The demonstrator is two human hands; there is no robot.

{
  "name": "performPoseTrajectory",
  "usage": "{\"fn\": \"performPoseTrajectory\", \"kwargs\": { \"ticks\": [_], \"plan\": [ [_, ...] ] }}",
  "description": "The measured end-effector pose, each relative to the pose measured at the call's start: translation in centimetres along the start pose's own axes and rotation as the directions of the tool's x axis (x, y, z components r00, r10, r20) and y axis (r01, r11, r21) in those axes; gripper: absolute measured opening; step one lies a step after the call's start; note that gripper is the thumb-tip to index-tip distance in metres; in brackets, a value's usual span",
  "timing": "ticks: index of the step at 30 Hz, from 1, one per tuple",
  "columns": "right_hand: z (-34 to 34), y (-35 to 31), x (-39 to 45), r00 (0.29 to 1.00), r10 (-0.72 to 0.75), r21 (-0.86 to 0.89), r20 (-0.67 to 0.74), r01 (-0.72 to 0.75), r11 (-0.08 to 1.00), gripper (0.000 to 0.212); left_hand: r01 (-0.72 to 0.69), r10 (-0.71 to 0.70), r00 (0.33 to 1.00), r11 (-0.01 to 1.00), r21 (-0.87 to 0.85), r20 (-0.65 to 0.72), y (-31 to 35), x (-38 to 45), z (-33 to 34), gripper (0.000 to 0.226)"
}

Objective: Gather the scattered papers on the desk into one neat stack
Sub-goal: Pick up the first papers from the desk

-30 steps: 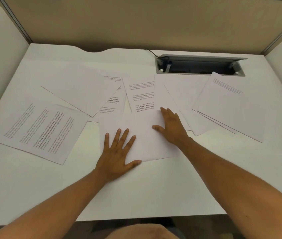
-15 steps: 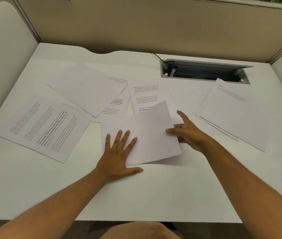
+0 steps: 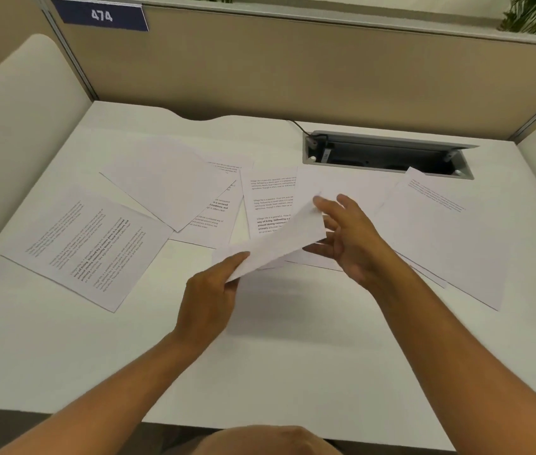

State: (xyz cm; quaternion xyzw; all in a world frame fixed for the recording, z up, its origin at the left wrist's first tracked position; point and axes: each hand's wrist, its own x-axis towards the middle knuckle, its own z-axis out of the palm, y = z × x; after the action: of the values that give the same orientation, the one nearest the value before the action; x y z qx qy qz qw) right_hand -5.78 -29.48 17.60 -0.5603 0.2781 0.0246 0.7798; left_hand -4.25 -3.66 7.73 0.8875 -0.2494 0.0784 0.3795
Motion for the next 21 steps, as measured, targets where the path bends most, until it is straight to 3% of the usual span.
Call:
{"fn": "performPoseTrajectory", "kwargs": {
  "ticks": [3, 5, 7, 9, 12, 15, 21],
  "plan": [
    [-0.2, -0.9, 1.1, 0.979, -0.176, -0.201, -0.098, 0.154, 0.967, 0.059, 0.274, -0.273, 0.961, 0.925, -0.262, 0.039, 2.5, 2.8, -3.0, 0.037],
    [-1.2, 0.0, 1.7, 0.969, -0.226, -0.364, -0.096, 0.177, 0.914, 0.064, 0.446, -0.423, 0.892, 0.772, -0.453, 0.158, 3.0, 4.3, -4.4, 0.029],
    [-2.1, 1.3, 1.9, 0.991, -0.131, -0.376, 0.010, 0.125, 0.918, 0.078, 0.558, -0.502, 0.819, 0.584, -0.590, 0.278, 3.0, 5.1, -5.2, 0.026],
    [-2.4, 2.3, 1.9, 0.988, -0.028, -0.328, 0.154, 0.078, 0.941, 0.079, 0.609, -0.520, 0.776, 0.471, -0.638, 0.357, 2.8, 5.2, -5.7, 0.030],
    [-1.5, 3.2, 1.8, 0.952, -0.026, -0.294, 0.306, 0.120, 0.948, 0.054, 0.650, -0.529, 0.739, 0.394, -0.650, 0.417, 2.0, 4.7, -6.1, 0.035],
    [0.4, 4.1, 1.9, 0.950, -0.092, -0.267, 0.297, 0.176, 0.948, 0.042, 0.659, -0.558, 0.718, 0.354, -0.663, 0.415, 0.3, 4.1, -6.2, 0.034],
    [5.3, 5.8, 2.2, 0.961, -0.150, -0.378, 0.232, 0.231, 0.897, 0.034, 0.667, -0.595, 0.684, 0.278, -0.691, 0.421, -4.3, 2.4, -7.6, 0.033]
  ]
}}
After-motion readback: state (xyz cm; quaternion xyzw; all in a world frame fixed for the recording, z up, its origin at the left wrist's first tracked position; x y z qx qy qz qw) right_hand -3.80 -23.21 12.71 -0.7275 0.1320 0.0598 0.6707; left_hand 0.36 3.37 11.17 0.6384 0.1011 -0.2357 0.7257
